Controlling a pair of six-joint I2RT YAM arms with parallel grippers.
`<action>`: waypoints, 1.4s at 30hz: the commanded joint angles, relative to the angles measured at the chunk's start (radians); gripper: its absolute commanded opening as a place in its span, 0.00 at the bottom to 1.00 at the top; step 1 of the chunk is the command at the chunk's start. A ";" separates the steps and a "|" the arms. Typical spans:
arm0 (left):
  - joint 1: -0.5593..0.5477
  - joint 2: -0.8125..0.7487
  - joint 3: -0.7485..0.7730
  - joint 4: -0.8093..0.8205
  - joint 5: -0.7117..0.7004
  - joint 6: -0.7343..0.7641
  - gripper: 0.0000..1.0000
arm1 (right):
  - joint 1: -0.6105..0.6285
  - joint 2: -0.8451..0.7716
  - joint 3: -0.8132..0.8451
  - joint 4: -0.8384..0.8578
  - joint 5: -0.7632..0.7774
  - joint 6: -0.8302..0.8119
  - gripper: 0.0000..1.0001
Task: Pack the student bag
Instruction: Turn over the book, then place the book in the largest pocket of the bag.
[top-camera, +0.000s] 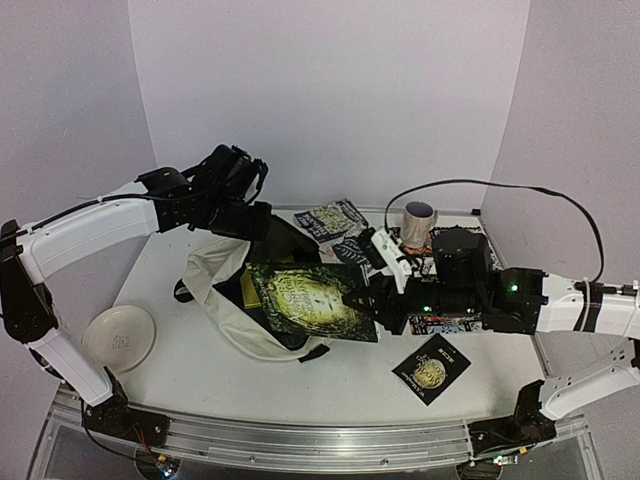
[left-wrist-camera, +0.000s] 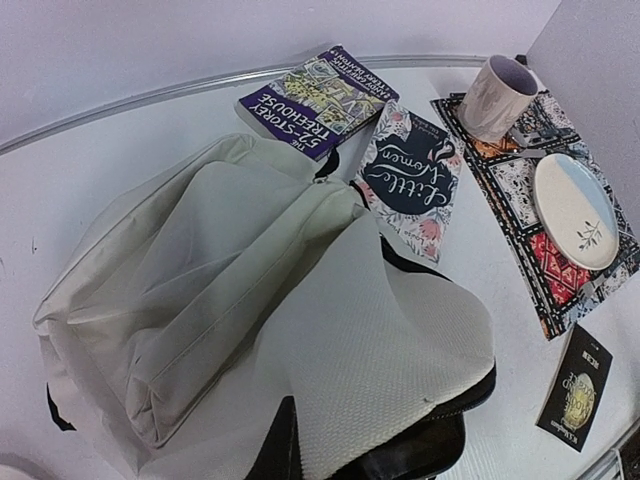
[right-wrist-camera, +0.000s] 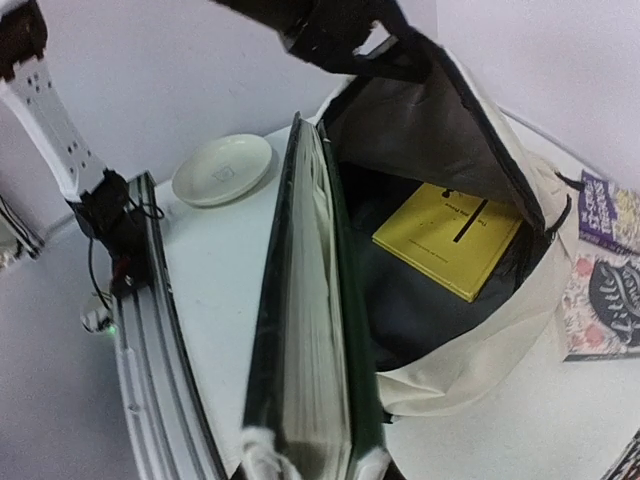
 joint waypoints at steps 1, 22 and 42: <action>0.007 -0.097 0.077 0.052 0.029 0.027 0.00 | 0.089 0.059 0.120 0.028 0.272 -0.402 0.00; 0.007 -0.151 0.049 0.046 0.214 0.042 0.00 | 0.205 0.546 0.327 0.327 0.797 -1.253 0.00; 0.007 -0.246 -0.006 0.029 0.236 0.021 0.00 | 0.127 1.047 0.694 0.338 0.824 -1.373 0.01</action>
